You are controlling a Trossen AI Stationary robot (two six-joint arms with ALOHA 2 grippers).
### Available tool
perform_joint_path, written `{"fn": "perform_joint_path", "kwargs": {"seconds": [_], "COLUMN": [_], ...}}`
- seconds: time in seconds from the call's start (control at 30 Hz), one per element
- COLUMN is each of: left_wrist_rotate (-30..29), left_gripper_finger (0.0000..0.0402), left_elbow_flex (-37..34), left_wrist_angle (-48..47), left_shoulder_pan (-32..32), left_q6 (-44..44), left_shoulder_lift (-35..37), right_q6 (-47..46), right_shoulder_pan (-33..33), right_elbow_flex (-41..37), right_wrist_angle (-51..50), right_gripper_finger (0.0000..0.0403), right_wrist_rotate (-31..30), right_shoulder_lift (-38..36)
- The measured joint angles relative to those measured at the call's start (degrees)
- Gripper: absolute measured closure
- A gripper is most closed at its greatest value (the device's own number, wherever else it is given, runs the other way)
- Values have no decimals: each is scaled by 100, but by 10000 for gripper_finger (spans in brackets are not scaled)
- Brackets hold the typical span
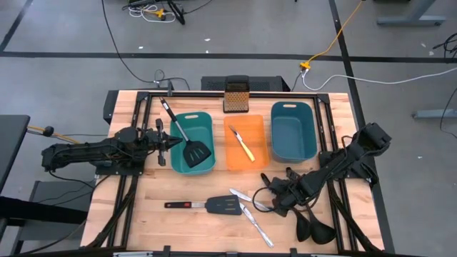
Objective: Pick & Place Kitchen Items
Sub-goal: Put the left black serving spoon into the blue bin
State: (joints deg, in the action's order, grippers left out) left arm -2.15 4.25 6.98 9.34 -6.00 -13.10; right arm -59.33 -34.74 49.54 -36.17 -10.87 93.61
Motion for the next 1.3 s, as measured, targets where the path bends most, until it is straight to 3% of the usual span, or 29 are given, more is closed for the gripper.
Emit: {"fn": "perform_joint_path", "kwargs": {"seconds": [0.23,0.47,0.73,0.87,1.13,1.3], "left_wrist_rotate": [0,0,0,0,0,0], "left_gripper_finger": [392,392,392,392,392,392], "left_elbow_flex": [0,0,0,0,0,0], "left_wrist_angle": [2,2,4,4,2,0], "left_shoulder_pan": [2,0,1,2,0,0], "left_q6": [-9,-20,-20,-20,-20,-20], "left_shoulder_lift": [2,-1,0,1,0,2], "right_q6": [53,353,576,997,2449,3754], "right_shoulder_pan": [2,0,13,13,13,20], "right_elbow_flex": [0,0,68,325,505,-128], "right_wrist_angle": [221,305,380,387,628,1955], "right_gripper_finger": [255,358,359,359,359,359], "right_wrist_rotate": [154,286,385,70,-1259,-1684], "right_shoulder_lift": [176,156,153,-12,-1477,-3028]}}
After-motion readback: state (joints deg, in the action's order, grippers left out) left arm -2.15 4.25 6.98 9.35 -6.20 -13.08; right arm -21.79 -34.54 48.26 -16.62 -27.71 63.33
